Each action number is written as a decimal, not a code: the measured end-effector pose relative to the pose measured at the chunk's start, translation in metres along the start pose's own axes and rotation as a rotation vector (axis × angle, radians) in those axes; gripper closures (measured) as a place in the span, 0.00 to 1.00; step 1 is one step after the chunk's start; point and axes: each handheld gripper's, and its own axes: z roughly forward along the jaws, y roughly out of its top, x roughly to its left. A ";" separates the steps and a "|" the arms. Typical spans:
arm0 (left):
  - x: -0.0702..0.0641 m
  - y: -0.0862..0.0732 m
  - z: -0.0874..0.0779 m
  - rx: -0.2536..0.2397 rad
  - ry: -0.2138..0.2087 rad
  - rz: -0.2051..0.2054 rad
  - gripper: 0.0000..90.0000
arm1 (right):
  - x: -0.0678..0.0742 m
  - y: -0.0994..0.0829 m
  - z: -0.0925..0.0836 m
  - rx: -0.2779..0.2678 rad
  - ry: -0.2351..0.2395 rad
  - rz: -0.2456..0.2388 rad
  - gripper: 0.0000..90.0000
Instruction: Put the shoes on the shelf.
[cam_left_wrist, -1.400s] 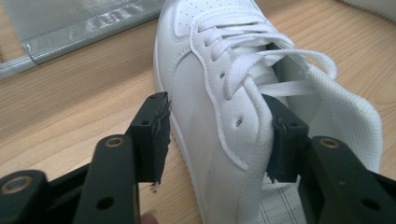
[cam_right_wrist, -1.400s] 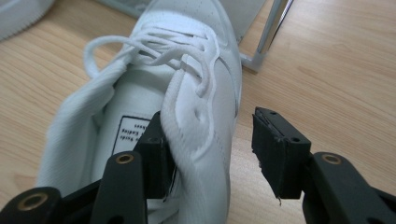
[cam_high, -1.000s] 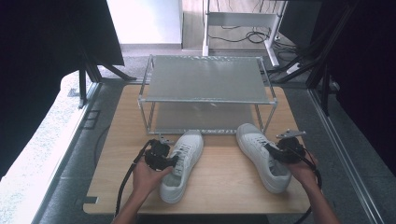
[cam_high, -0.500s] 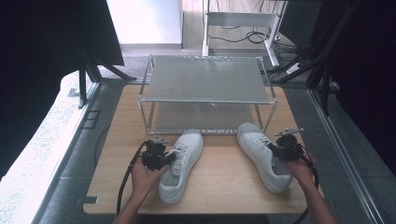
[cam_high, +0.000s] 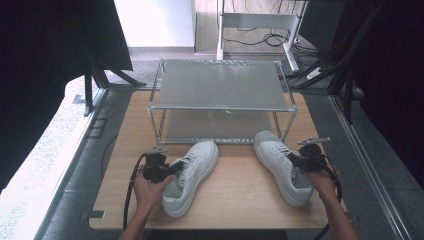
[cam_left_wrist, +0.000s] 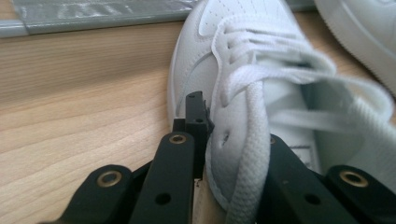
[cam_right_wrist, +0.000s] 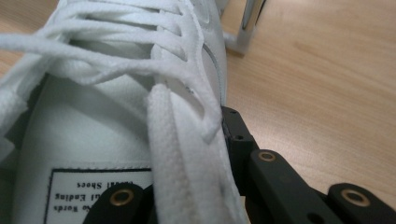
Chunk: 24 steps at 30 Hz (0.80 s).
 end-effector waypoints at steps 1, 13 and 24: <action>0.000 0.000 0.000 0.000 0.000 0.000 0.93 | 0.000 0.000 -0.002 -0.008 0.005 0.001 0.97; -0.007 0.007 -0.032 -0.122 -0.122 -0.032 0.93 | 0.007 0.001 -0.035 -0.115 0.151 0.066 0.97; -0.010 0.018 -0.055 -0.214 -0.191 -0.042 0.93 | 0.015 0.003 -0.053 -0.190 0.241 0.101 0.97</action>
